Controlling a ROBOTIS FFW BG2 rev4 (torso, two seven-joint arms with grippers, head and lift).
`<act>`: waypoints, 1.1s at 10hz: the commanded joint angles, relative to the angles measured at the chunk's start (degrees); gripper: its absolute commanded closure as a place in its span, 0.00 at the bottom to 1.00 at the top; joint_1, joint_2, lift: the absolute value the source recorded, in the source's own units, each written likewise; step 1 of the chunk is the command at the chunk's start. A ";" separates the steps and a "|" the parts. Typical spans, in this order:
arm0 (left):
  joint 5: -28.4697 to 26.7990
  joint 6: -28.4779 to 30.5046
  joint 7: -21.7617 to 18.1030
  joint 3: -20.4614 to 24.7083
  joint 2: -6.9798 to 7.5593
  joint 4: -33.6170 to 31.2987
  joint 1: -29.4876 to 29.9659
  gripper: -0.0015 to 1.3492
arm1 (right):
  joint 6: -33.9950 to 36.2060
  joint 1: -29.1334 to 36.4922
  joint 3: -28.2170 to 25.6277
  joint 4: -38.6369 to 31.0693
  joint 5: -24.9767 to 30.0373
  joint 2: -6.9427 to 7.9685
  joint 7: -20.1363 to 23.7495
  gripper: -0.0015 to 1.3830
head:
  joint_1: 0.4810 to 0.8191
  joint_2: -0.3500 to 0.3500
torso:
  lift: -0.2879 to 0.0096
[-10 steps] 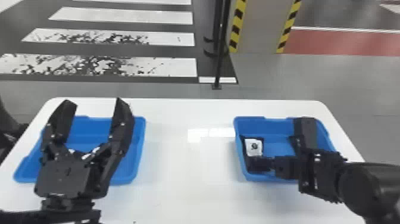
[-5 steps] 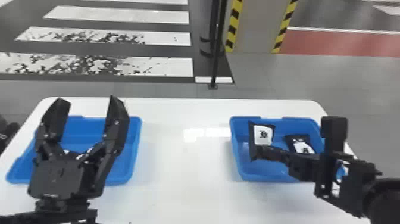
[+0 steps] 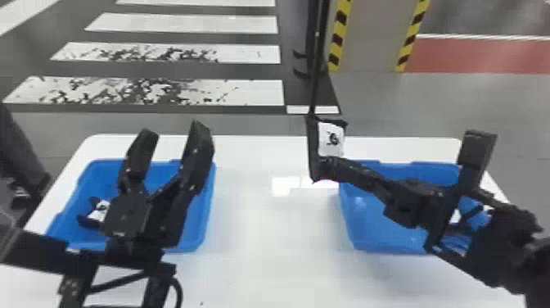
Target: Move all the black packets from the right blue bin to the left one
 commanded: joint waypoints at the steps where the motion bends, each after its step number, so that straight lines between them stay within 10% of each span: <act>1: 4.17 4.00 -1.27 0.84 -0.01 0.00 -3.04 0.14 | -0.15 -0.75 4.66 -1.82 -3.12 -0.96 0.10 0.86 | 0.63 0.54 | 0.50; 9: 0.63 17.08 -4.00 1.98 0.25 0.00 -3.88 0.14 | -1.27 -6.23 16.77 -0.69 -9.74 -2.81 0.19 0.86 | 0.63 0.74 | 0.50; 11: 1.31 17.22 -4.17 1.41 0.25 0.00 -4.02 0.41 | -1.41 -6.65 17.57 -0.41 -10.09 -2.81 0.19 0.86 | 0.63 0.75 | 0.50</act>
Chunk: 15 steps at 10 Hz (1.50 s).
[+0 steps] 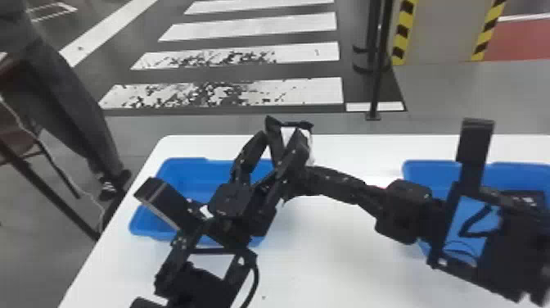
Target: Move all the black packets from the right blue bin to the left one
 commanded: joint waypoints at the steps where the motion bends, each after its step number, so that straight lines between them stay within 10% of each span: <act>1: 0.09 -0.03 0.05 -0.55 0.00 0.00 0.00 0.71 | -0.01 -0.26 0.18 0.25 -0.08 -0.08 0.00 0.86 | 0.63 0.76 | 0.50; 2: -0.94 -1.30 0.66 -1.24 0.09 0.00 0.14 0.91 | -0.72 -0.40 0.29 0.81 -0.08 0.01 0.00 0.86 | 0.63 0.75 | 0.50; 7: -3.00 -4.67 0.92 -2.38 0.35 -0.42 -0.43 0.90 | -6.34 -3.22 1.32 7.28 -2.25 0.71 0.00 0.80 | 0.63 0.72 | 0.50; 10: -15.57 -9.31 6.02 6.99 -1.23 4.08 -3.10 0.90 | -9.15 0.02 -2.91 8.27 -3.51 1.06 2.55 0.03 | 0.56 0.76 | 0.50; 13: -35.79 -13.11 9.63 19.33 -2.72 22.08 -10.41 0.90 | -9.58 3.81 -7.59 5.74 -3.62 1.15 3.17 0.10 | 0.51 0.87 | 0.50; 14: -33.16 -12.41 10.24 20.25 -2.99 27.28 -11.25 0.84 | -9.72 4.10 -8.05 5.45 -3.39 0.97 3.17 0.10 | 0.54 0.92 | 0.50; 15: -27.45 -10.86 10.15 20.02 -3.25 28.55 -10.55 0.43 | -9.86 4.24 -8.85 5.45 -2.94 0.97 3.25 0.10 | 0.60 0.95 | 0.50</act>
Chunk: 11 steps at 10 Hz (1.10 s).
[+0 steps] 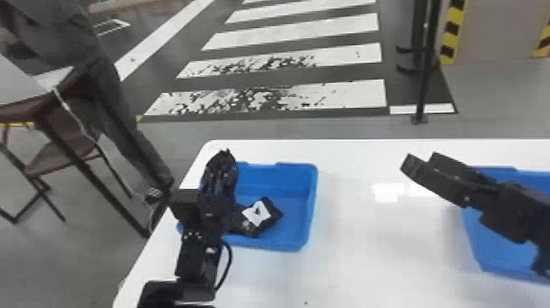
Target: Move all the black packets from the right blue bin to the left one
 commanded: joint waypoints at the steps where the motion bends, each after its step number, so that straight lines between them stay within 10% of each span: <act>1: 6.71 -2.45 -1.62 -0.73 -0.26 1.30 0.97 0.02 | -0.50 0.52 -1.48 0.21 0.83 -0.02 0.25 0.10 | 0.63 0.96 | 0.50; 4: 31.04 -24.39 -6.62 -10.67 -0.08 -6.72 7.44 0.15 | 0.34 3.47 -8.45 -6.26 12.60 1.21 -1.15 0.10 | 0.63 0.87 | 0.50; 7: 29.90 -19.89 -5.92 -15.47 -0.26 -24.44 18.55 0.15 | 15.11 7.97 -19.87 -16.67 27.11 3.85 -9.15 0.10 | 0.55 0.68 | 0.50; 11: 28.30 -12.15 -5.39 -16.39 -0.08 -27.81 21.50 0.14 | 28.32 -0.19 -22.50 -9.77 38.42 3.93 -12.49 0.10 | 0.63 0.33 | 0.50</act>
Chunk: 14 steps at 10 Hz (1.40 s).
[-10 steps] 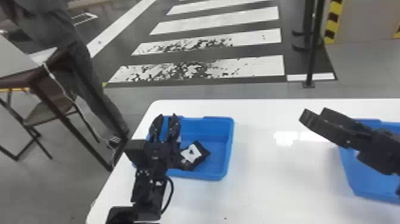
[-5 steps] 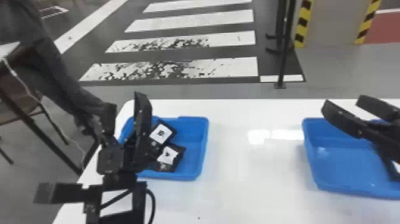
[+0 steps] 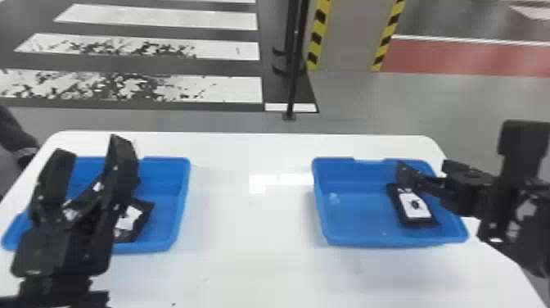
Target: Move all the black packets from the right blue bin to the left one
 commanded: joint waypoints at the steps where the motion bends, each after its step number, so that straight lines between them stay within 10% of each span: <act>1: -0.59 0.40 0.04 0.31 -0.03 -0.98 0.59 0.14 | 4.22 -5.33 1.19 7.56 1.26 -0.66 0.03 0.10 | 0.63 0.30 | 0.50; 14: -1.62 2.93 0.04 -0.60 0.68 -1.96 0.73 0.15 | 12.94 -16.30 8.16 29.21 0.46 -2.42 -11.40 0.11 | 0.63 0.21 | 0.50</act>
